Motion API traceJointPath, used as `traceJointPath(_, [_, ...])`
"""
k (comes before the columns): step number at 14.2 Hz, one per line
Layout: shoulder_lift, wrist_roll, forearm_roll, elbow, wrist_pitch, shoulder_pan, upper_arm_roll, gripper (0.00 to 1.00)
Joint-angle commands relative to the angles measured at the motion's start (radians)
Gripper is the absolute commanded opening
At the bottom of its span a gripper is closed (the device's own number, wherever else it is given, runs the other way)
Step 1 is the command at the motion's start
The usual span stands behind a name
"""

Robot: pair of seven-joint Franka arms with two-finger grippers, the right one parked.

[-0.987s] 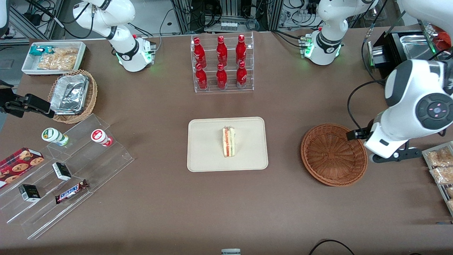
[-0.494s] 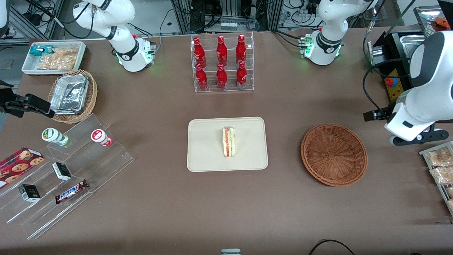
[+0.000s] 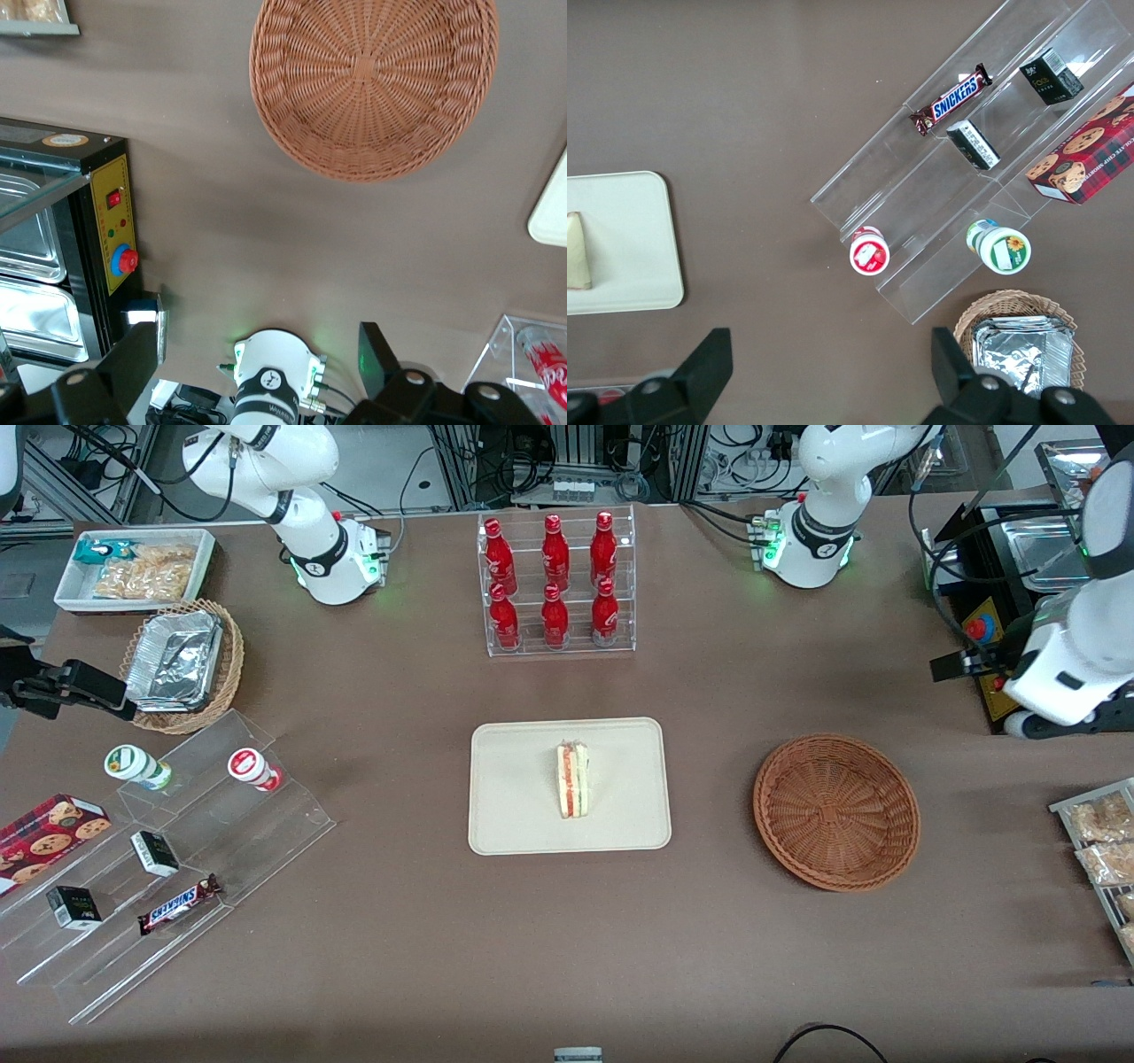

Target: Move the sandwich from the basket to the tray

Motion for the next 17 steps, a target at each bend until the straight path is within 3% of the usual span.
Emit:
traceJointPath(1, [-0.035,0.026,-0.021,-0.011,-0.01,0.024,0.0,1.0])
traceJointPath(4, [-0.025,0.027,-0.016,0.003,0.002,0.012,0.018,1.0])
traceJointPath(7, [-0.036,0.038,-0.019,0.003,0.027,-0.164,0.182,1.0])
traceJointPath(11, [-0.108,0.03,-0.026,-0.048,0.073,-0.295,0.278,1.0])
traceJointPath(17, [-0.139,0.036,-0.026,-0.103,0.104,-0.342,0.297,1.0])
